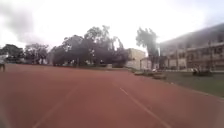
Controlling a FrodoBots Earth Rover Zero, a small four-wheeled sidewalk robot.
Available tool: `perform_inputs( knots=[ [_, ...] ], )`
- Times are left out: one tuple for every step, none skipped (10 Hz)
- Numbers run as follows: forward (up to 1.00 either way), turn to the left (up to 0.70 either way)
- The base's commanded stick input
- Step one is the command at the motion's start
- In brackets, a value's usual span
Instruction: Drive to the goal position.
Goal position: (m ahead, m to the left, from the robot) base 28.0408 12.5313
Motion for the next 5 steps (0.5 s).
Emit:
perform_inputs(
  knots=[
    [0.70, 0.00],
    [0.70, 0.00],
    [0.70, 0.00],
    [0.70, 0.00],
    [0.70, 0.00]
  ],
)
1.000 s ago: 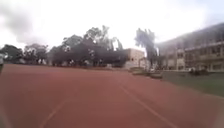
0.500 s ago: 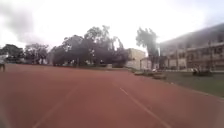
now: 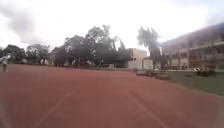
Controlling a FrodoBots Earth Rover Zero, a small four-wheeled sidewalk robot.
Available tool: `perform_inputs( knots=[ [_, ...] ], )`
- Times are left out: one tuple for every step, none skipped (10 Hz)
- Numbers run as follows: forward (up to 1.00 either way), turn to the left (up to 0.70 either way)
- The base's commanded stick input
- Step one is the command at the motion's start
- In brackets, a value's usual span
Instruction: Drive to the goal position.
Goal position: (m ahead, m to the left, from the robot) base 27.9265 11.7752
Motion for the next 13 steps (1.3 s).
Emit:
perform_inputs(
  knots=[
    [0.54, 0.00],
    [0.26, 0.00],
    [0.00, 0.00],
    [0.00, 0.00],
    [0.00, 0.00],
    [0.00, 0.00],
    [0.00, 0.00],
    [0.00, 0.00],
    [0.00, 0.00],
    [0.00, 0.00],
    [0.00, 0.00],
    [0.10, 0.00],
    [0.22, 0.00]
  ],
)
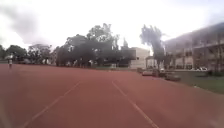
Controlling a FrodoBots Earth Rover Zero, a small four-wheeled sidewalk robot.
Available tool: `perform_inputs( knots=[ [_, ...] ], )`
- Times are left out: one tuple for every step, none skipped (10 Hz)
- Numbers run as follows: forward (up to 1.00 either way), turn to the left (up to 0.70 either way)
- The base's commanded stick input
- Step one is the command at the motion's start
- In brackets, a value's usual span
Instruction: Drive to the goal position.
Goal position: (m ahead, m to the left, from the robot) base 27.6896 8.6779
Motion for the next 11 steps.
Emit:
perform_inputs(
  knots=[
    [0.33, 0.00],
    [0.45, 0.00],
    [0.57, 0.00],
    [0.68, 0.00],
    [0.70, 0.00],
    [0.70, 0.00],
    [0.70, 0.00],
    [0.70, 0.00],
    [0.70, 0.00],
    [0.70, 0.00],
    [0.70, 0.00]
  ],
)
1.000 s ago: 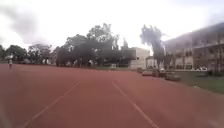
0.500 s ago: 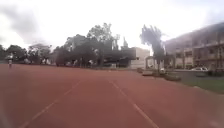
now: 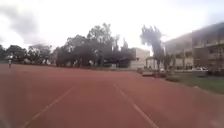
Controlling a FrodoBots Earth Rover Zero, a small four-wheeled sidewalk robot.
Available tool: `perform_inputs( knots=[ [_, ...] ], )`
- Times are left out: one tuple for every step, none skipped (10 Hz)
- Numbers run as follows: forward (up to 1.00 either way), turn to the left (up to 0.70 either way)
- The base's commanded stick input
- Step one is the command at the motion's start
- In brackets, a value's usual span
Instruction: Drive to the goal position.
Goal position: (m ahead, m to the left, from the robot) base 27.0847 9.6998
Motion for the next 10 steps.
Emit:
perform_inputs(
  knots=[
    [0.70, 0.00],
    [0.70, 0.00],
    [0.70, 0.00],
    [0.70, 0.00],
    [0.70, 0.00],
    [0.70, 0.00],
    [0.70, 0.00],
    [0.70, 0.00],
    [0.70, 0.00],
    [0.70, 0.00]
  ],
)
